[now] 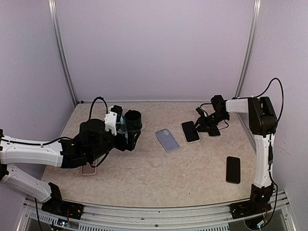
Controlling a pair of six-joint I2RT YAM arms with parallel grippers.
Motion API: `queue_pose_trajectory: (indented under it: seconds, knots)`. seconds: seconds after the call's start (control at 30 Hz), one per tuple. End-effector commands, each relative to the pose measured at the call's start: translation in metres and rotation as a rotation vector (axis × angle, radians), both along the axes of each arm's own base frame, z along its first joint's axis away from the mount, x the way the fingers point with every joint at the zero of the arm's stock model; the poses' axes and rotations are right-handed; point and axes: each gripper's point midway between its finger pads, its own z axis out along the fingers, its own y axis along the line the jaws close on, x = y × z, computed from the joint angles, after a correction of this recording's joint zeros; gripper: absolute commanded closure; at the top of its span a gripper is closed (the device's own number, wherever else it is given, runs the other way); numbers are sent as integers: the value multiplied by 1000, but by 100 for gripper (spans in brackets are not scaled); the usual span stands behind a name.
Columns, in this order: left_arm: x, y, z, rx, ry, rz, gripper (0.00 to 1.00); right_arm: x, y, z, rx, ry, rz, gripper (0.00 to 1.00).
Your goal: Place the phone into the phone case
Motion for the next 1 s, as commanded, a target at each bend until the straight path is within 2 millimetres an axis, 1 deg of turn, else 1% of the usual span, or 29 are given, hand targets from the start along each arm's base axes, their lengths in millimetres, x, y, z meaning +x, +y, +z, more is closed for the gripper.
queue_pose_trajectory:
  seconds: [0.0,0.07,0.13,0.2,0.23,0.3,0.43,0.5,0.6,0.67,0.7,0.73,0.8,0.83,0.9,0.97]
  knots:
    - [-1,11,-4,5,14,29,1,17,-23,-2,-151,-41,-42,70]
    - [1,13,-4,8,24,36,1,19,-27,11,-173,-62,-55,69]
    - [1,12,0,1,39,38,1,20,-30,28,-204,-98,-63,68]
    - [0,9,2,2,43,23,1,21,-36,41,-301,-151,-90,67]
    - [0,9,2,3,41,22,1,19,-35,47,-356,-183,-96,66]
    - [2,14,1,10,39,49,1,10,-20,56,-425,-239,-81,63]
    - [5,19,1,15,62,70,1,-9,28,61,-487,-323,-38,62]
    - [4,22,-2,14,64,79,1,-13,51,58,-492,-365,-27,61]
    - [4,23,-3,3,76,77,1,-17,81,40,-482,-347,5,59]
    - [3,22,-4,10,82,68,1,-19,103,30,-481,-347,45,55]
    - [3,23,-6,13,85,73,1,-20,111,23,-487,-343,59,52]
    - [3,25,-7,12,87,81,1,-21,118,16,-495,-335,71,51]
    - [2,26,-8,10,95,83,1,-20,119,-2,-526,-308,66,51]
    - [1,25,-9,11,100,78,1,-19,117,-5,-541,-307,56,50]
    - [0,26,-12,15,108,79,1,-19,113,-20,-574,-289,53,51]
    - [-1,28,-13,17,107,79,1,-21,114,-28,-582,-277,62,62]
